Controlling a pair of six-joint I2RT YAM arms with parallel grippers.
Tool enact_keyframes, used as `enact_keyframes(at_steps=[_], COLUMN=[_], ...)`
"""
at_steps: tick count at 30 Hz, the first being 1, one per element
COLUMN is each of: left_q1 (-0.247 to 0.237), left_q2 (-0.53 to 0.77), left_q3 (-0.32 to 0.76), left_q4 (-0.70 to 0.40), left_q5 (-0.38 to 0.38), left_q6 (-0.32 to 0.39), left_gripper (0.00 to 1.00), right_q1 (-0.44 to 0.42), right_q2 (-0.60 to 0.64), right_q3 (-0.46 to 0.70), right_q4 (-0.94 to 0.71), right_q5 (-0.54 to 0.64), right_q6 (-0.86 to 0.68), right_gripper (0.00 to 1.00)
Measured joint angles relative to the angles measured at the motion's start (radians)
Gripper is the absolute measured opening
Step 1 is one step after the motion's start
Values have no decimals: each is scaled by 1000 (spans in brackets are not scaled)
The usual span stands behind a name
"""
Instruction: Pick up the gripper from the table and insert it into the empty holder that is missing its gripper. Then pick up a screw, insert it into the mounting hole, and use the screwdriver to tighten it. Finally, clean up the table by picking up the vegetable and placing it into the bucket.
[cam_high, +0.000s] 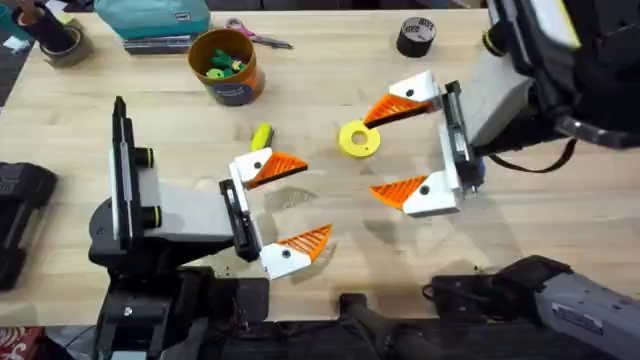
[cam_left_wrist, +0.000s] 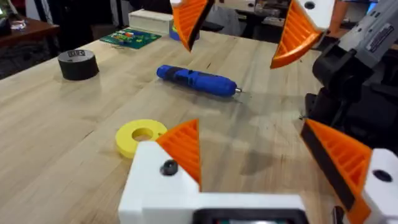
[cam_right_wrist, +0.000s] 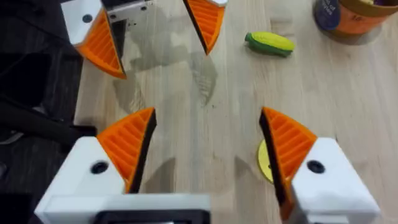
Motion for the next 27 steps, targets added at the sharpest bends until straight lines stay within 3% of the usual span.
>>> enact_keyframes(at_steps=[5,9,11,16,20,27], left_q1=[0,0,0,0,0,0], left_q2=[0,0,0,0,0,0], left_q3=[0,0,0,0,0,0], left_q4=[0,0,0,0,0,0], left_q5=[0,0,0,1,0,1], left_q6=[-2,0,4,3,4,4], left_gripper=[947,306,38,8,7,7], right_q1=[0,0,0,-5,-46,-141], right_q2=[0,0,0,0,0,0], right_q3=[0,0,0,0,17,173], right_q4=[0,0,4,134,197,-11], right_q5=[-6,-6,-6,34,255,641], right_q6=[0,0,0,122,443,742], right_gripper=[995,996,995,996,996,995])
